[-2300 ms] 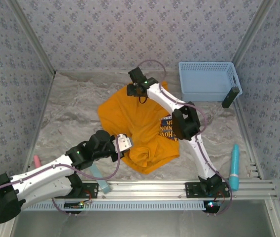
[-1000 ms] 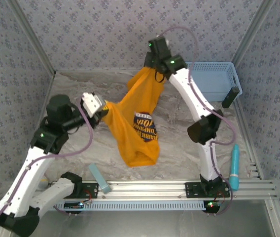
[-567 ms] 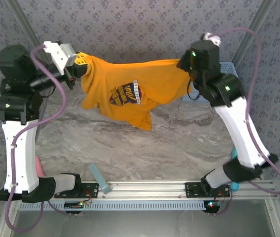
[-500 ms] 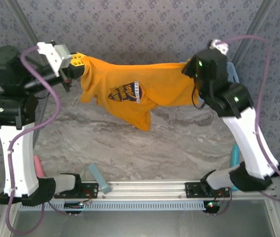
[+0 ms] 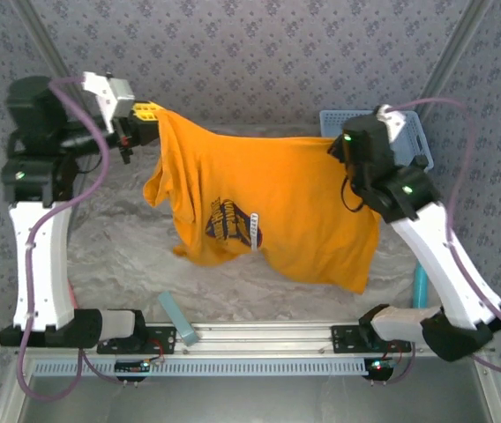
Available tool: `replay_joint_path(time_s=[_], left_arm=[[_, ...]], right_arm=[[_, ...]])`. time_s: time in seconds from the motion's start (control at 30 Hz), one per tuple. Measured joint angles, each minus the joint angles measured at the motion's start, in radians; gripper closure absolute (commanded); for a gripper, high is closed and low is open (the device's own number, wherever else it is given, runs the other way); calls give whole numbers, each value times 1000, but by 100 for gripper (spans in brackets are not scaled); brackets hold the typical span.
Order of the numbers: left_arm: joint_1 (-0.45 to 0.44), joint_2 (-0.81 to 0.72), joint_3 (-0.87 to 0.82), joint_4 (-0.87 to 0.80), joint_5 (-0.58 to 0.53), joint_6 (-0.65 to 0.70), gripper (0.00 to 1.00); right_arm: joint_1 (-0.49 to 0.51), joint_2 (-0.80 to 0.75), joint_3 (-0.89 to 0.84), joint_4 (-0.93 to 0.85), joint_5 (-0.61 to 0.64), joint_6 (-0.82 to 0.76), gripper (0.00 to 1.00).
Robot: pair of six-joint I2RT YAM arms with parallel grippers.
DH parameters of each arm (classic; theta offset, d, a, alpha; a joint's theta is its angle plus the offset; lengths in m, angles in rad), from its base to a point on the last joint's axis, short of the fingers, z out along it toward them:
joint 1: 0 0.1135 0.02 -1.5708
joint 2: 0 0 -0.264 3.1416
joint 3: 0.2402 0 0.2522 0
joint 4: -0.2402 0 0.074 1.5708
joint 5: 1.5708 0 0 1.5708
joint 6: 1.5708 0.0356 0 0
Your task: Fold the inside-out t-shirt
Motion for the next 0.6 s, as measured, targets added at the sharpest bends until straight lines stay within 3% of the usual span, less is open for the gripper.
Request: replay_joint_path(time_s=[0.13,0.3,0.47,0.6], left_arm=[[11,69,-199,21,-43,80,100],[64,224,-164,27,-100,109,100],[133,385,143,20,-88,105,100],[175,587,645,-47,-67,92,100]], right_arm=[[-94,144,-90,30,-105,49,100],[-151,356,64,79,-224,24,100],[-191,568,455,114,-333,-45,100],[-227,686,777,114,-403,-87,100]])
